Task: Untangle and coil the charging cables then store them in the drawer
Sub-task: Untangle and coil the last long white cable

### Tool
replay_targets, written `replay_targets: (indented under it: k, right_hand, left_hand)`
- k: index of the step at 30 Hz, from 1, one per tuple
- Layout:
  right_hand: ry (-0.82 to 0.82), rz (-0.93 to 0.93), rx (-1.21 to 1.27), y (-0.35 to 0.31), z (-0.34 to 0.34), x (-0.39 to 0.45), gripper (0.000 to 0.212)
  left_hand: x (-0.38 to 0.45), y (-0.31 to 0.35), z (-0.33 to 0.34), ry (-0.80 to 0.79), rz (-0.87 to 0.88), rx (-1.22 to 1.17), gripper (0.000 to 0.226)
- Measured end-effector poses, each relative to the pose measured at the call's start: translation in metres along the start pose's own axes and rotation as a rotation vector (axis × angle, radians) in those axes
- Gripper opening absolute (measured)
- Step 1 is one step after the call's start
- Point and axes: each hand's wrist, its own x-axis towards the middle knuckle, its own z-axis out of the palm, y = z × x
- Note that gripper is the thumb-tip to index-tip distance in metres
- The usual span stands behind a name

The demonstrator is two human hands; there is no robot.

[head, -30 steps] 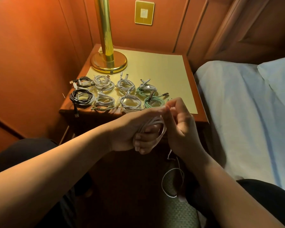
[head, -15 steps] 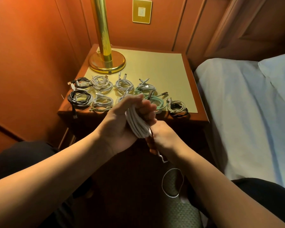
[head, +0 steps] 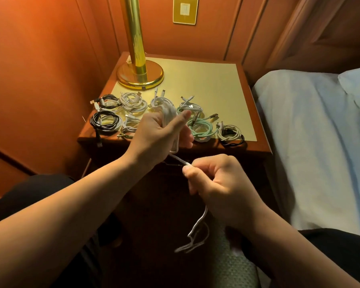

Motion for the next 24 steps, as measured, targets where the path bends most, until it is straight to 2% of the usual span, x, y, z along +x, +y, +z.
replay_targets:
  k: [3,6,8,12,15,17,22,24]
  right_hand:
    - [0.090,-0.099,-0.012,0.006,-0.007,0.002,0.036]
    - [0.202,-0.174,-0.160,0.016,-0.017,0.006,0.025]
    - [0.252,-0.212,-0.249,0.022,-0.023,0.009,0.019]
    - [0.340,-0.237,-0.210,0.029,-0.027,0.012,0.008]
    - [0.357,-0.123,-0.055,0.036,-0.028,0.017,0.020]
    - [0.344,-0.039,0.020,0.044,-0.025,0.020,0.030]
    - [0.211,0.228,0.308,0.062,-0.001,0.031,0.081]
    - [0.149,0.300,0.431,0.065,0.008,0.034,0.086]
  left_hand:
    - [-0.003,0.001,0.005,-0.164,-0.048,0.123,0.052]
    - [-0.003,0.003,0.008,-0.357,-0.210,-0.013,0.055]
    - [-0.001,0.002,0.008,-0.463,-0.238,-0.028,0.056]
    - [-0.001,0.003,0.011,-0.616,-0.278,-0.109,0.059]
    - [-0.001,0.005,0.012,-0.685,-0.336,-0.226,0.045]
    - [0.000,0.000,0.013,-0.645,-0.340,-0.255,0.036]
    - [-0.006,-0.004,0.024,-0.513,-0.474,-0.439,0.044]
    - [-0.006,-0.003,0.023,-0.507,-0.519,-0.475,0.045]
